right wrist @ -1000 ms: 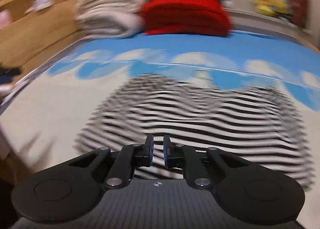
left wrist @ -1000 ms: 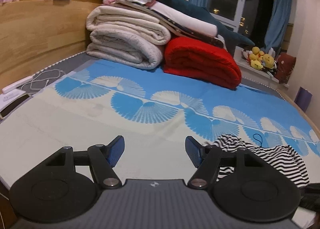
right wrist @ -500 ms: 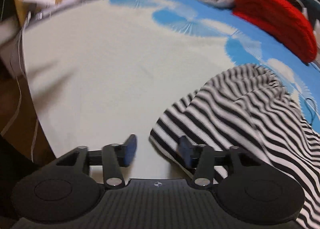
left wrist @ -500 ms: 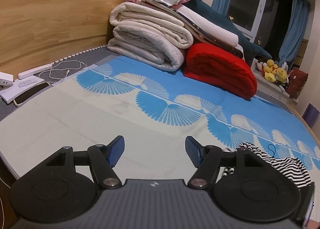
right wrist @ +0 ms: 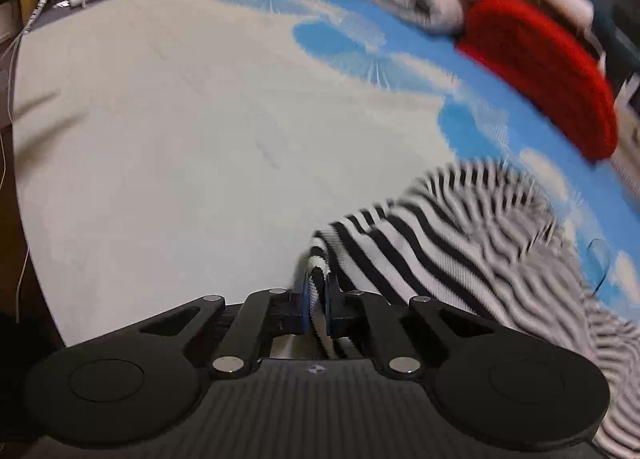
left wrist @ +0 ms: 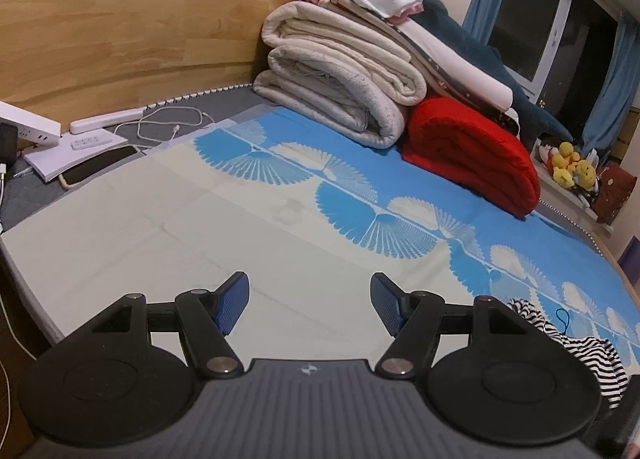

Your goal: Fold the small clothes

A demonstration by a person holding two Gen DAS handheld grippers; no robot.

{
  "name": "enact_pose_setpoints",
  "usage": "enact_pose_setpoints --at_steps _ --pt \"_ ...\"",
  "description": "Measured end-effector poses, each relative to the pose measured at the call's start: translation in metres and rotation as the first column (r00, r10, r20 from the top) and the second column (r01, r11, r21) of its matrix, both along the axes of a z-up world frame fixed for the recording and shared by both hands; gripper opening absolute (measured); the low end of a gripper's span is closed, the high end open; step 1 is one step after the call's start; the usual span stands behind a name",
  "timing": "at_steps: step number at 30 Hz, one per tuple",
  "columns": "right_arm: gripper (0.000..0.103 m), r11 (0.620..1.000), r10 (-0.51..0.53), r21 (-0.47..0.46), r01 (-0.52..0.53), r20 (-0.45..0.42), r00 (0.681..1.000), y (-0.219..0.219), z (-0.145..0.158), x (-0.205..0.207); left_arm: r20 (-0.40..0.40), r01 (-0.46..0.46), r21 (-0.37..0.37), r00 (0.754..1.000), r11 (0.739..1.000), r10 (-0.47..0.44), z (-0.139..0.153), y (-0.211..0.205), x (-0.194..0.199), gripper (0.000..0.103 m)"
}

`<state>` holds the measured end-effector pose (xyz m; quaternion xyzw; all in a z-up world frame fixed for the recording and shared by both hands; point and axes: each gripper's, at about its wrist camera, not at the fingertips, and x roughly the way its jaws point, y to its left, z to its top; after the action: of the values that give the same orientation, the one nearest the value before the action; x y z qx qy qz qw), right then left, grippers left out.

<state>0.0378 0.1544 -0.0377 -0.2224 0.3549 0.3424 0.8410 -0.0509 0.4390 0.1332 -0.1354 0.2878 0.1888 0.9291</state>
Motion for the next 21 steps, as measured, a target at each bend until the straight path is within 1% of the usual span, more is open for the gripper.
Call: enact_pose_setpoints --at_steps 1,2,4,5,7,9,11,12,14,15,16,18,19,20,21 --pt "0.003 1.0 0.004 0.024 -0.004 -0.009 1.0 0.001 0.009 -0.005 -0.005 0.0 -0.003 1.0 1.0 0.0 -0.001 -0.001 0.0 0.072" --pt "0.002 0.998 0.01 0.059 -0.009 -0.027 1.0 0.001 0.017 -0.009 -0.009 -0.002 -0.005 1.0 1.0 0.002 -0.001 -0.002 0.001 0.072" --pt "0.002 0.994 0.01 0.108 -0.006 -0.034 0.999 -0.001 0.033 -0.016 -0.013 -0.005 -0.007 1.0 1.0 0.005 -0.001 -0.007 0.003 0.072" --pt "0.002 0.991 -0.001 0.134 0.008 -0.049 0.999 -0.004 0.039 -0.017 -0.015 -0.004 -0.005 1.0 1.0 0.004 0.0 -0.011 0.004 0.072" --pt "0.002 0.977 -0.052 0.201 0.069 -0.089 0.995 -0.016 0.054 -0.011 -0.02 0.004 0.003 1.0 1.0 -0.004 0.0 -0.021 0.009 0.072" --pt "0.002 0.952 -0.117 0.27 0.144 -0.115 0.987 -0.033 0.07 0.001 -0.022 0.011 0.003 1.0 1.0 -0.011 0.002 -0.032 0.015 0.072" --pt "0.002 0.891 -0.2 0.382 0.244 -0.154 0.968 -0.067 0.091 0.018 -0.026 0.025 0.002 0.999 1.0 -0.025 0.002 -0.046 0.023 0.072" --pt "0.002 0.846 -0.248 0.441 0.301 -0.174 0.953 -0.09 0.102 0.026 -0.028 0.039 0.006 0.999 0.999 -0.039 0.003 -0.055 0.027 0.072" --pt "0.002 0.717 -0.355 0.552 0.426 -0.236 0.904 -0.151 0.118 0.038 -0.028 0.073 0.022 0.997 0.997 -0.072 0.003 -0.076 0.037 0.072" --pt "0.002 0.644 -0.41 0.591 0.486 -0.269 0.871 -0.186 0.122 0.043 -0.026 0.089 0.029 0.996 0.996 -0.088 0.004 -0.086 0.041 0.072" --pt "0.002 0.584 -0.454 0.612 0.533 -0.298 0.84 -0.216 0.123 0.045 -0.025 0.105 0.037 0.994 0.994 -0.104 0.004 -0.097 0.047 0.072" --pt "0.002 0.431 -0.551 0.632 0.645 -0.382 0.742 -0.288 0.112 0.047 -0.026 0.138 0.044 0.99 0.989 -0.137 0.003 -0.118 0.059 0.072" --pt "0.002 0.352 -0.598 0.624 0.697 -0.423 0.681 -0.324 0.103 0.044 -0.028 0.159 0.048 0.987 0.986 -0.158 0.002 -0.13 0.066 0.072" --pt "0.002 0.276 -0.648 0.604 0.748 -0.458 0.609 -0.361 0.09 0.038 -0.031 0.175 0.051 0.984 0.983 -0.174 0.0 -0.14 0.073 0.072" --pt "0.002 0.216 -0.697 0.572 0.791 -0.477 0.536 -0.393 0.075 0.03 -0.037 0.192 0.052 0.981 0.98 -0.191 -0.002 -0.151 0.081 0.072"
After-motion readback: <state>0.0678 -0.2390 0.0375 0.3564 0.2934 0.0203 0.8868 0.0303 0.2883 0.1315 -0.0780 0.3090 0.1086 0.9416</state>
